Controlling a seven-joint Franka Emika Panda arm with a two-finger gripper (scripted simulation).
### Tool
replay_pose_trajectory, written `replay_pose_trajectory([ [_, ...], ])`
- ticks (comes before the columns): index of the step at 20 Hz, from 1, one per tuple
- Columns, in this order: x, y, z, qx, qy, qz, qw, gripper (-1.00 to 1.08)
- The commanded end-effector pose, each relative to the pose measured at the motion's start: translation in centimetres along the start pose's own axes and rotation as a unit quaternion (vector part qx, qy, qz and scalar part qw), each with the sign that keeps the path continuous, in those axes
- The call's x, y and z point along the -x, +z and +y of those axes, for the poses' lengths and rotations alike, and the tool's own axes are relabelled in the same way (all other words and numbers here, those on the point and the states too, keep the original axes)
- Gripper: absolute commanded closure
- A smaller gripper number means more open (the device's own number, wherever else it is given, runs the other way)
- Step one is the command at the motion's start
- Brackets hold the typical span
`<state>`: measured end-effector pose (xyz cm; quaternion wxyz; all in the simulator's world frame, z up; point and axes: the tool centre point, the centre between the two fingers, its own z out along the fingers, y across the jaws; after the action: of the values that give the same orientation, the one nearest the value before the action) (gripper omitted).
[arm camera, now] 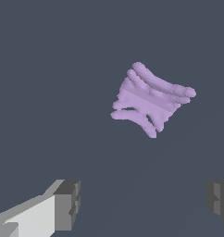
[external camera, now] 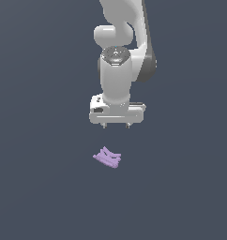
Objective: Pick up the object and move it to a goal position.
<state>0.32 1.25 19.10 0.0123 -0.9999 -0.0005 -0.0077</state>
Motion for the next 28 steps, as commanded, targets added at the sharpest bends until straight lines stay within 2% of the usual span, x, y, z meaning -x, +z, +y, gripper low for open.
replay_pose_trajectory([
  [1,0.0,0.0,0.0,0.0,0.0,0.0,1.0,-0.92],
  [10,0.0,0.0,0.0,0.0,0.0,0.0,1.0,-0.92],
  [11,0.0,0.0,0.0,0.0,0.0,0.0,1.0,-0.2],
  [18,-0.5,-0.7,-1.1,-0.002,-0.018,0.01,0.9998,-0.2],
  [28,-0.8,-0.4,-0.9,-0.004,-0.035,0.011,0.9993,-0.2],
])
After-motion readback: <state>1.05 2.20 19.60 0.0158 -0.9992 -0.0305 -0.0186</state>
